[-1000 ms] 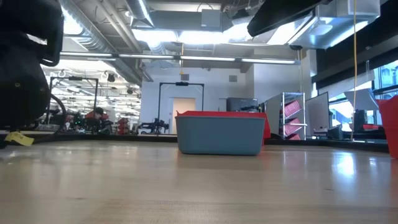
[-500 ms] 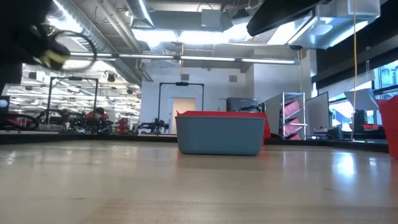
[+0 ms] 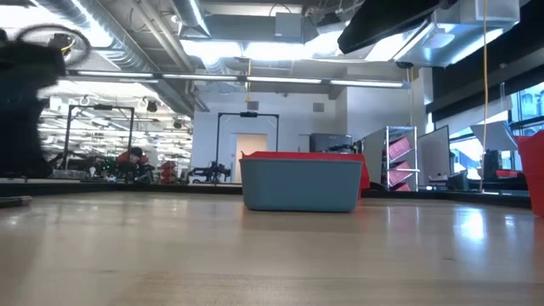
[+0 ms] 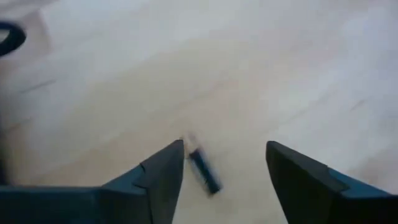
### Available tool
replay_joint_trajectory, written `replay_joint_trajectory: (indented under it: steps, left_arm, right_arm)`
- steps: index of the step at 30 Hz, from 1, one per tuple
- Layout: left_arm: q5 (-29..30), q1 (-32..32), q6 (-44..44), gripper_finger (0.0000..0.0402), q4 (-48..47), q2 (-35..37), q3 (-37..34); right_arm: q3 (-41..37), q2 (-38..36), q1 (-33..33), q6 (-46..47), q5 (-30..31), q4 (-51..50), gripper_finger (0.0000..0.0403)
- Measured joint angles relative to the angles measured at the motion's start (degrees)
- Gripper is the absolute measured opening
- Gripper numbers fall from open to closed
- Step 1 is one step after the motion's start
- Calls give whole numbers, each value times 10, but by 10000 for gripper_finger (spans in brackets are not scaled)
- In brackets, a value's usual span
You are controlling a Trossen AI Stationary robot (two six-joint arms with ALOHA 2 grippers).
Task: Sort batteries
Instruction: Put the black battery into the blue bin
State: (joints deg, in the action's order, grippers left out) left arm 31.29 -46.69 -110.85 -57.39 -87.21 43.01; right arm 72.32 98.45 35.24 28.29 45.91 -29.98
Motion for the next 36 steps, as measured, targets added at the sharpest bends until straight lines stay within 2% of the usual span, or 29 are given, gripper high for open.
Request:
replay_joint_trajectory:
  steps: [2, 4, 6, 9, 13, 17, 22, 25, 29, 33, 36]
  left_arm:
    - [66, -17, -58, 225, 1, -5, -3]
    - [96, -28, -111, 228, 2, -19, -10]
    - [91, -31, -135, 228, 17, -42, -18]
    - [55, -26, -114, 228, 67, -90, -24]
    - [75, -22, -73, 213, 98, -142, -18]
    - [74, -31, -71, 171, 95, -154, -9]
    - [74, -63, -23, 75, 107, -147, -9]
    - [94, -87, 6, 23, 111, -146, -9]
    - [126, -112, 75, 26, 151, -142, 5]
    - [123, -106, 202, 22, 225, -137, 31]
    - [135, -89, 310, 22, 296, -137, 48]
  right_arm:
    - [0, 2, 0, -1, -1, -2, 145]
    - [0, 2, 0, -1, -1, -1, 145]
    - [0, 2, 0, -1, -1, -1, 145]
    - [0, 2, 0, -1, -1, -1, 145]
    - [0, 2, 0, -1, -1, 0, 145]
    - [0, 2, 0, 0, -1, 0, 145]
    - [-3, 12, 0, -1, -9, 12, 145]
    - [-31, 22, 0, -21, -11, 95, 145]
    - [-78, 44, 0, -111, -43, 259, 145]
    - [-86, 74, -5, -206, -80, 370, 145]
    - [-86, 103, -17, -263, -141, 452, 145]
